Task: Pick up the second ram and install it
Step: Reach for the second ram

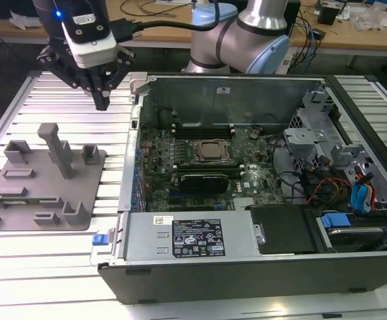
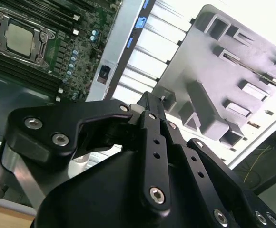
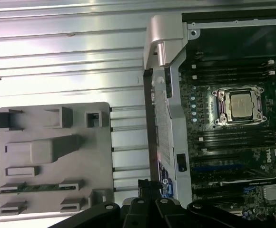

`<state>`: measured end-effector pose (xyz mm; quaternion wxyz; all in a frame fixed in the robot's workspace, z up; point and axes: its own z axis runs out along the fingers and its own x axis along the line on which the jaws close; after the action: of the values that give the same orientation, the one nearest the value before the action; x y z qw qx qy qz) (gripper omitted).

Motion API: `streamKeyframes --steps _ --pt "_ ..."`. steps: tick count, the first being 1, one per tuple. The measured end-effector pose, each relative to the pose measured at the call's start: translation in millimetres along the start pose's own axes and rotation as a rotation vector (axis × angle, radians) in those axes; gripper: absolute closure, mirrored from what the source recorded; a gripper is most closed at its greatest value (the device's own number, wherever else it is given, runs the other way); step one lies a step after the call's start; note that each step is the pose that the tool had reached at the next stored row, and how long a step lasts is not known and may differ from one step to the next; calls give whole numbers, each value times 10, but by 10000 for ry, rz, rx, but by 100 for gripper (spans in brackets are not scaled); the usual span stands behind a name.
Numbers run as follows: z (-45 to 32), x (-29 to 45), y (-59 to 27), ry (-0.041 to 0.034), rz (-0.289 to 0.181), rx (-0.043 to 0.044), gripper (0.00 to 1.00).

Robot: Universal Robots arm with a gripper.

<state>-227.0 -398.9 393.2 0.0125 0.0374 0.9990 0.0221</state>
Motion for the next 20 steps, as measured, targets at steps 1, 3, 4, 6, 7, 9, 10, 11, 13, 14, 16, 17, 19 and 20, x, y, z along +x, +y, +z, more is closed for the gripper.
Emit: streamKeyframes --steps 1,3,4,6,7,9,10,11,13,14,16,17,19,20 --pt "-1 34 -2 0 1 0 92" --pt "-2 66 -5 1 1 0 92" --pt "-2 96 -7 0 0 0 92" --pt "-4 159 -12 0 0 0 92" --pt "-5 176 -13 0 0 0 92" --pt "-6 224 -17 1 0 1 92" --pt "-7 241 -18 1 0 1 92" --pt "-7 261 -19 1 1 0 92" --pt "-8 296 -22 0 1 0 92" --pt "-8 320 -24 0 1 0 92" --pt "-10 377 -28 1 0 0 92" --pt "-10 400 -30 0 0 0 92" --pt "-11 464 -34 1 1 1 92" --pt "-11 489 -36 1 1 0 92"
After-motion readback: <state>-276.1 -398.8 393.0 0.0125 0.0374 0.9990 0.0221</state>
